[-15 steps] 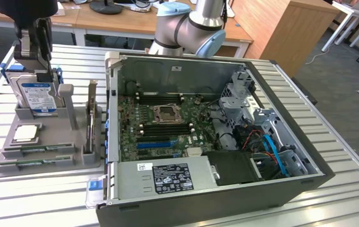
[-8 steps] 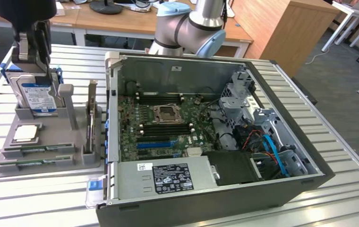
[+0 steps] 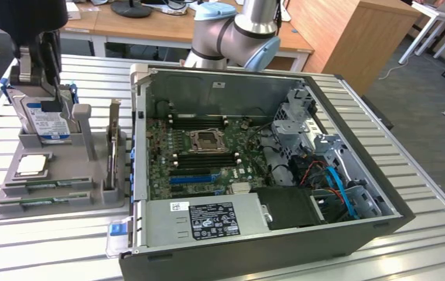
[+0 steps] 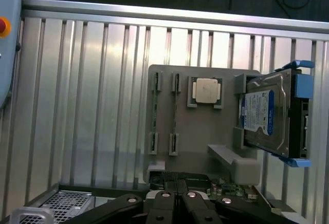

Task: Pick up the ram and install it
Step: 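Pick up the ram and move it above insertion slot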

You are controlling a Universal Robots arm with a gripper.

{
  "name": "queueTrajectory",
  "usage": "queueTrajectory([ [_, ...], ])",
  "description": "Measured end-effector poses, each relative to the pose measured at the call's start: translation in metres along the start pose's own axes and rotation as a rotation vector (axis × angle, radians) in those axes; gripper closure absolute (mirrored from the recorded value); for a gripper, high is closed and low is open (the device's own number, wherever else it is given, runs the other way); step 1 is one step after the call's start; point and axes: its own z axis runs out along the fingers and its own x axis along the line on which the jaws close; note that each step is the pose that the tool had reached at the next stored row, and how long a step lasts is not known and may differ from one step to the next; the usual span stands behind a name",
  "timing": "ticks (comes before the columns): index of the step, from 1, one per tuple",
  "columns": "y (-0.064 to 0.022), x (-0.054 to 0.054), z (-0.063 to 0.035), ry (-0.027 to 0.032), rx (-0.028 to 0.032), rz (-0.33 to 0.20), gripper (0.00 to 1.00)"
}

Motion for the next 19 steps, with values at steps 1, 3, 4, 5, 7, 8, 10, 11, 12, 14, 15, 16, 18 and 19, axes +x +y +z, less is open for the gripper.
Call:
queueTrajectory([
  [1, 0.0001, 0.002, 0.0, 0.0, 0.0, 0.0, 0.89],
  [3, 0.0002, 0.003, 0.0, 0.0, 0.0, 0.0, 0.89],
  [4, 0.0001, 0.003, 0.0, 0.0, 0.0, 0.0, 0.89],
  [5, 0.0001, 0.003, 0.0, 0.0, 0.0001, 0.0, 0.89],
  [7, 0.0001, 0.003, 0.0, 0.0, 0.0, 0.0, 0.89],
  [8, 0.0001, 0.003, 0.0, 0.0, -0.0001, 0.0, 0.89],
  [10, 0.0001, 0.004, 0.0, 0.0001, 0.0, 0.0, 0.89],
  [11, 0.0002, 0.005, 0.0, 0.0, 0.0, 0.0, 0.89],
  [12, 0.0003, 0.006, 0.0, 0.0001, 0.0, 0.0, 0.89],
  [14, 0.0004, 0.009, 0.0, 0.0, 0.0, 0.0, 0.89],
  [15, 0.0005, 0.01, 0.0, 0.0, 0.0, 0.0, 0.89],
  [16, 0.0006, 0.011, 0.0001, -0.0001, 0.0001, 0.0, 0.89],
  [18, 0.0007, 0.013, 0.0001, 0.0, 0.0001, 0.0, 0.89],
  [19, 0.0007, 0.013, 0.0001, -0.0001, 0.0001, 0.0, 0.89],
])
